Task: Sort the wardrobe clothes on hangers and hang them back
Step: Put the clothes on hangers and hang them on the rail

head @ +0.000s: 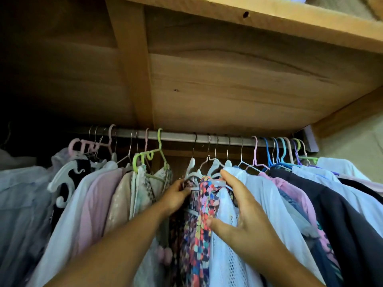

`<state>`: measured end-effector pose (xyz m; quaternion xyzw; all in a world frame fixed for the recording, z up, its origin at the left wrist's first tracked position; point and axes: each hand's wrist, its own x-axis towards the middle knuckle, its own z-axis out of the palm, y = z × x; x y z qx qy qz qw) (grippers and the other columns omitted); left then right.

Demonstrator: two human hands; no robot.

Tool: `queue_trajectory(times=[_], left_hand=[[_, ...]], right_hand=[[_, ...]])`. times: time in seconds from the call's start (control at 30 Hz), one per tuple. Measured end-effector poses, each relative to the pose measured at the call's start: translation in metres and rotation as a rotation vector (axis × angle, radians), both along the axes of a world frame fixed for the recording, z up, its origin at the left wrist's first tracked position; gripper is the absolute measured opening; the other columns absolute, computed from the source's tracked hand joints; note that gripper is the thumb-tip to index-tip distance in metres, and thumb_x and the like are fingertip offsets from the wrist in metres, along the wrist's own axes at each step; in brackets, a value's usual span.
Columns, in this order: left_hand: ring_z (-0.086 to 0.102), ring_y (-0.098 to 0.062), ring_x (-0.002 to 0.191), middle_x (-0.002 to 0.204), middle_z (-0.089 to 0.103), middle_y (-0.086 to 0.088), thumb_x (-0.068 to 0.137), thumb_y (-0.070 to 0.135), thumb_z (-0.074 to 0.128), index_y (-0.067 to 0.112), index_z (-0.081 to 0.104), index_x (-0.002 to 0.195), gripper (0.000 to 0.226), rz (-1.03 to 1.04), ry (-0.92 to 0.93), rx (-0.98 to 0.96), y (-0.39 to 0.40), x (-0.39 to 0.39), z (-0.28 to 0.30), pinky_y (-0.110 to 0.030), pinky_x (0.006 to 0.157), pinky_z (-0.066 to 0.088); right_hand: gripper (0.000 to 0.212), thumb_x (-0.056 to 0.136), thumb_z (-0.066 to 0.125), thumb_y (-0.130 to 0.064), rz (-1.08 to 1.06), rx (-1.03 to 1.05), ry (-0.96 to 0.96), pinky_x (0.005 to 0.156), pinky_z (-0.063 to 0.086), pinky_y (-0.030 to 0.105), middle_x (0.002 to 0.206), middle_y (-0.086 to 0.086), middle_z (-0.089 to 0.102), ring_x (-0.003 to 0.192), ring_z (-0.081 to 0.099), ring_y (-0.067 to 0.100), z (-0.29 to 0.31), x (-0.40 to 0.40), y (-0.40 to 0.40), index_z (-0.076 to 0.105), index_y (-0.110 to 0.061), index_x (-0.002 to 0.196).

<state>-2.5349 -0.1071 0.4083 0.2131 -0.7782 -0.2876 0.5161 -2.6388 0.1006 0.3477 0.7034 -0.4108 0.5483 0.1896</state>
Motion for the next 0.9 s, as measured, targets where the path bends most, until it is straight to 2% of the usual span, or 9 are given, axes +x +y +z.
queue_trajectory(times=[0.1, 0.23, 0.37, 0.47, 0.57, 0.63, 0.7, 0.77, 0.9], left_hand=[[0.043, -0.02, 0.128, 0.135, 0.047, 0.004, 0.095, 0.022, 0.05, 0.018, 0.044, 0.135, 0.041, 0.169, -0.181, -0.252, -0.011, 0.005, -0.026, -0.042, 0.111, 0.032], [0.034, -0.023, 0.135, 0.15, 0.032, -0.006, 0.094, 0.022, 0.044, 0.012, 0.025, 0.148, 0.059, 0.554, -0.414, -0.7, -0.022, 0.025, -0.055, -0.031, 0.113, 0.026], [0.04, -0.026, 0.131, 0.145, 0.04, -0.009, 0.087, 0.032, 0.047, 0.02, 0.025, 0.148, 0.066, 0.514, -0.496, -0.646, -0.042, 0.053, -0.058, -0.031, 0.111, 0.03], [0.037, -0.03, 0.133, 0.147, 0.037, -0.012, 0.092, 0.03, 0.049, 0.026, 0.015, 0.15, 0.068, 0.52, -0.603, -0.625, -0.048, 0.07, -0.056, -0.033, 0.109, 0.031], [0.02, -0.026, 0.143, 0.156, 0.019, -0.011, 0.095, 0.033, 0.05, 0.025, 0.003, 0.151, 0.074, 0.595, -0.706, -0.577, -0.056, 0.082, -0.055, -0.03, 0.115, 0.018], [0.013, -0.025, 0.145, 0.158, 0.014, -0.01, 0.096, 0.04, 0.048, 0.027, 0.001, 0.151, 0.074, 0.635, -0.757, -0.546, -0.059, 0.092, -0.052, -0.028, 0.116, 0.014], [0.005, -0.024, 0.146, 0.159, 0.006, -0.011, 0.097, 0.047, 0.041, 0.026, 0.002, 0.151, 0.07, 0.711, -0.826, -0.49, -0.06, 0.101, -0.051, -0.028, 0.115, 0.007], [-0.001, -0.024, 0.146, 0.159, 0.002, -0.011, 0.096, 0.052, 0.037, 0.026, 0.006, 0.152, 0.068, 0.75, -0.845, -0.451, -0.057, 0.104, -0.05, -0.029, 0.115, 0.002], [-0.003, -0.019, 0.146, 0.159, 0.008, 0.004, 0.078, 0.082, 0.021, 0.04, 0.004, 0.149, 0.085, 0.54, -0.894, -0.548, -0.044, 0.085, -0.056, -0.035, 0.114, -0.01]], right_hand=[[0.09, 0.071, 0.065, -0.035, -0.126, -0.076, 0.128, 0.104, 0.013, 0.001, 0.144, -0.039, 0.015, 0.135, 0.013, -0.014, -0.012, -0.003, -0.002, 0.011, -0.054, 0.14], [0.106, 0.075, 0.067, -0.028, -0.336, -0.153, 0.321, 0.103, 0.012, 0.015, 0.152, -0.032, -0.006, 0.136, 0.004, -0.01, -0.023, -0.009, -0.002, -0.009, -0.055, 0.142], [0.102, 0.077, 0.069, -0.016, -0.398, -0.173, 0.398, 0.109, 0.007, 0.008, 0.156, -0.024, 0.0, 0.137, 0.009, -0.011, -0.027, -0.012, 0.0, 0.001, -0.042, 0.149], [0.092, 0.076, 0.062, -0.015, -0.447, -0.196, 0.467, 0.112, 0.013, 0.018, 0.158, -0.014, 0.011, 0.14, 0.023, 0.007, -0.028, -0.013, 0.0, 0.011, -0.03, 0.151], [0.088, 0.081, 0.059, -0.014, -0.459, -0.186, 0.429, 0.112, 0.013, 0.019, 0.152, -0.029, 0.014, 0.13, 0.034, 0.013, -0.03, -0.016, -0.001, 0.009, -0.038, 0.149], [0.096, 0.084, 0.065, -0.013, -0.45, -0.165, 0.348, 0.113, 0.021, 0.024, 0.144, -0.039, 0.017, 0.127, 0.03, 0.0, -0.031, -0.018, -0.002, 0.001, -0.047, 0.146], [0.108, 0.082, 0.071, -0.015, -0.451, -0.132, 0.267, 0.112, 0.027, 0.033, 0.141, -0.035, 0.023, 0.127, 0.024, -0.009, -0.029, -0.019, -0.002, -0.009, -0.058, 0.139], [0.108, 0.082, 0.071, -0.019, -0.448, -0.092, 0.236, 0.114, 0.027, 0.038, 0.143, -0.028, 0.029, 0.131, 0.026, -0.003, -0.028, -0.019, 0.0, -0.012, -0.065, 0.134], [0.102, 0.082, 0.071, -0.022, -0.428, -0.077, 0.228, 0.112, 0.028, 0.036, 0.146, -0.02, 0.036, 0.133, 0.03, 0.006, -0.027, -0.018, 0.003, -0.005, -0.066, 0.133]])
